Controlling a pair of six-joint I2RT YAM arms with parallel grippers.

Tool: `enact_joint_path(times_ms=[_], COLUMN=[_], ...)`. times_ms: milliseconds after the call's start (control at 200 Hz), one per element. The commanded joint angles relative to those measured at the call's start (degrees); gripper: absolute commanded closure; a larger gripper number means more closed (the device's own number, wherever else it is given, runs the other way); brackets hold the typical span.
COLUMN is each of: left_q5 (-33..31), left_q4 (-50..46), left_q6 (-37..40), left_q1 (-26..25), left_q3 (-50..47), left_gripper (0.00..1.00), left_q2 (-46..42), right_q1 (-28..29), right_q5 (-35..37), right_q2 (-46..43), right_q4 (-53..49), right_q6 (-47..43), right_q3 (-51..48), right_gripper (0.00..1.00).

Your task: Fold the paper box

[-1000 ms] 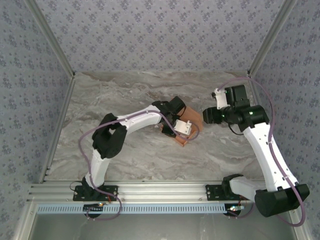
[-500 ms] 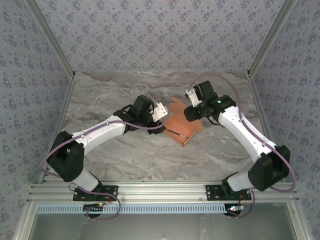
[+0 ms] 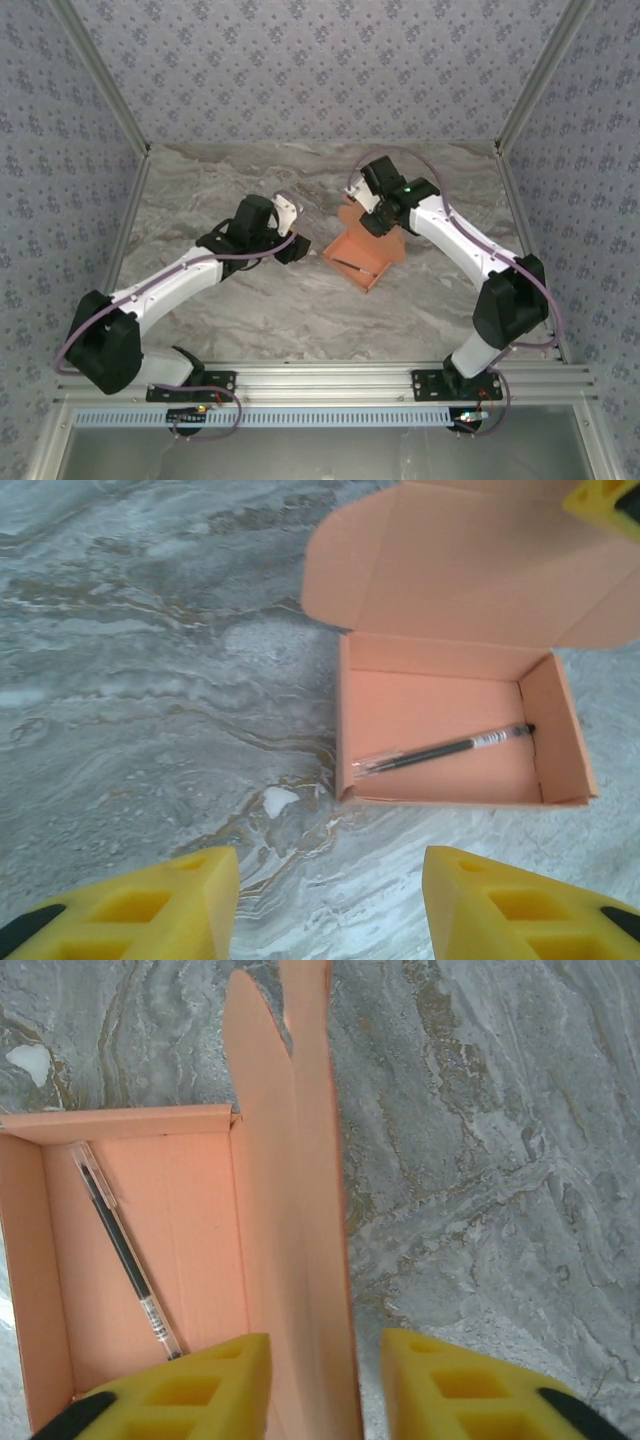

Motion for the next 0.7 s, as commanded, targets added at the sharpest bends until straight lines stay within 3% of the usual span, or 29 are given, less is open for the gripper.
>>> enact_joint_path(times_ms=[0,265,480,695], left_q5=[-1.9,-4.8,-5.7,-5.6], left_q4=[1.2,1.7,2.3,2.0], left_q6=[-2.8,-8.7,-14.0,-15.7], left_q1=[1.1,5.2,11.2,13.5], left_q3=[-1.5,-5.6,-10.2,-12.4], left_gripper=[0.49,0.49,0.48,0.45], left_q2=[-2.5,-7.2,-11.1,-13.3], right_q1=[0.9,3.1,6.4,8.0], right_q5=[1.3,1.2,1.5,-5.2], right_q2=[2.0,4.7,6.4,10.4], right_q4=[-2.0,-1.3,0.6,-0.9], right_q6=[-3.5,-8.6,-14.2,-17.5], right_q3=[2.9,5.3,8.0,12.9], right_gripper=[0.72,0.86,0.9,0.91])
